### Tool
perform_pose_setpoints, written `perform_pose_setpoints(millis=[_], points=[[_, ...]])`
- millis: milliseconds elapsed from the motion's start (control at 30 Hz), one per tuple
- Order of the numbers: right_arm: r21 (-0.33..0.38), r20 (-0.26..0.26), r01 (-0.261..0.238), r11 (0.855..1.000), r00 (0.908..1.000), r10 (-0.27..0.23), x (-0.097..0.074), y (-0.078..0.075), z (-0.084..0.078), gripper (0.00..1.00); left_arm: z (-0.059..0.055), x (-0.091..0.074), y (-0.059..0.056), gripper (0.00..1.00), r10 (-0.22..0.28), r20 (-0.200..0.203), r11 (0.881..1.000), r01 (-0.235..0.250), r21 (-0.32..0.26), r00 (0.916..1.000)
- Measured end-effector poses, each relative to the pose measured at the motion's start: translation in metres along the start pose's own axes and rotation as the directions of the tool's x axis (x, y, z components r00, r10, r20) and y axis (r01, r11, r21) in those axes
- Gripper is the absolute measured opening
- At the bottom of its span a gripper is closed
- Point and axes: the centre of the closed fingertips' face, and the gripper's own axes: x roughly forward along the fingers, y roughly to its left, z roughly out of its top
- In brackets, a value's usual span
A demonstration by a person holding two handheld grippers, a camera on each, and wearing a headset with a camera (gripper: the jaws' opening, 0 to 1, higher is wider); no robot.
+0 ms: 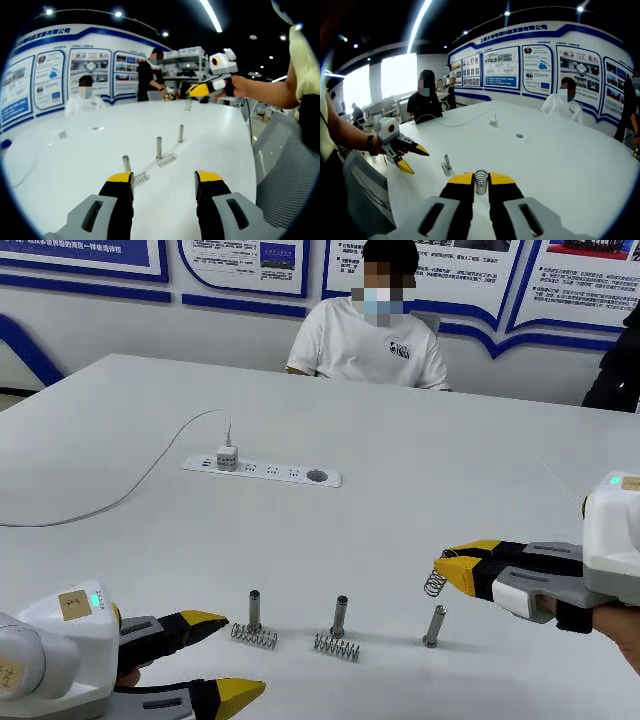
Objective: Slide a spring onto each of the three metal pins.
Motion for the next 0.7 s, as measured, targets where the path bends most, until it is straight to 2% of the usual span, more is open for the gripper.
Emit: perform_pose_setpoints(millis=[200, 267, 433, 700], points=[[0.003, -0.013, 0.036, 0.999, 0.9993, -0.036, 0.004, -0.013, -0.005, 0.12, -0.003, -0.003, 0.005, 0.51, 0.012, -0.006, 1.0, -0.012, -0.004, 0.9999], [-0.019, -0.042, 0.056, 0.998, 0.9975, -0.057, 0.006, -0.017, -0.012, 0.12, -0.003, -0.003, 0.005, 0.51, 0.014, -0.006, 1.0, -0.014, -0.006, 0.9999], [-0.03, -0.075, 0.065, 0.997, 0.9949, -0.067, 0.011, -0.022, -0.024, 0.12, -0.004, -0.003, 0.006, 0.5, 0.017, -0.006, 1.0, -0.017, -0.008, 0.9998], [-0.01, -0.098, 0.074, 0.997, 0.9924, -0.075, 0.018, -0.031, -0.034, 0.12, -0.001, -0.004, 0.008, 0.5, 0.024, -0.001, 1.0, -0.024, -0.009, 0.9997]])
